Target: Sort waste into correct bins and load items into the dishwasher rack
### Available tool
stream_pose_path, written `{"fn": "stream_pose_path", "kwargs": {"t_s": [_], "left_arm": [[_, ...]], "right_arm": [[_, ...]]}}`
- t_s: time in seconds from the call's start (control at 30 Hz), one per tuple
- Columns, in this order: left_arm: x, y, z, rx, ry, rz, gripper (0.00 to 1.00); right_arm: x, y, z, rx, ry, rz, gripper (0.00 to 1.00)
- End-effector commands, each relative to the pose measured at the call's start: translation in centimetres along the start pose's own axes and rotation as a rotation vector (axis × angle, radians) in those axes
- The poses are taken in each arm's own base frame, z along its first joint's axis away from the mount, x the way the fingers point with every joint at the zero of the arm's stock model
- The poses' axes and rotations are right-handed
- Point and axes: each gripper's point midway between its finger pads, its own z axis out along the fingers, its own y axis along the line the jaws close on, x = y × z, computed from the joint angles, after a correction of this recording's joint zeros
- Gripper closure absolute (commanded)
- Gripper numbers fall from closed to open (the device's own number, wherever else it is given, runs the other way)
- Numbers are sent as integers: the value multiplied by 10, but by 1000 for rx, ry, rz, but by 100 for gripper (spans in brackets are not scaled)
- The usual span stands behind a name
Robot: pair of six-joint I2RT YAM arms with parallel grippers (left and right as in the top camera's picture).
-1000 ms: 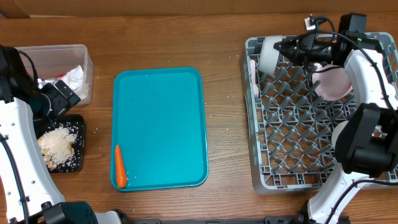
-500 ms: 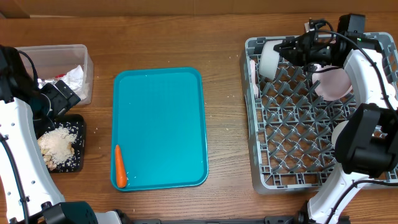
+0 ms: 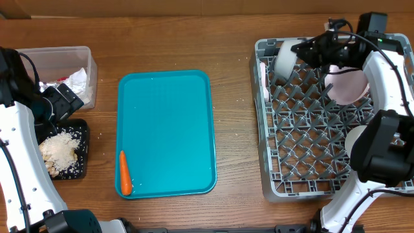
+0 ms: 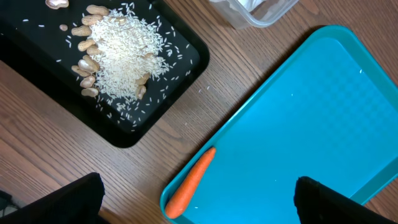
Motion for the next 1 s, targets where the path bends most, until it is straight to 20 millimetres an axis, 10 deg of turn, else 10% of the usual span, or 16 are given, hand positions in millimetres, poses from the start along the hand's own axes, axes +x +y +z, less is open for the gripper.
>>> {"fn": "stream_pose_path", "kwargs": {"t_s": [0.0,0.4,0.77,0.97], "left_arm": [[-1,3,0,-10,-5,-10,0],[-1,3,0,-10,-5,-10,0],[-1,3,0,-10,-5,-10,0],[-1,3,0,-10,-5,-10,0]], "right_arm": [[-8,-49,-8,167,-53,82,92],[-10,-46,-38,273,-75,134,89],[-4,-28,-144,781,-318,160,80],[9,-8,-167,819,-382,149,75]]}}
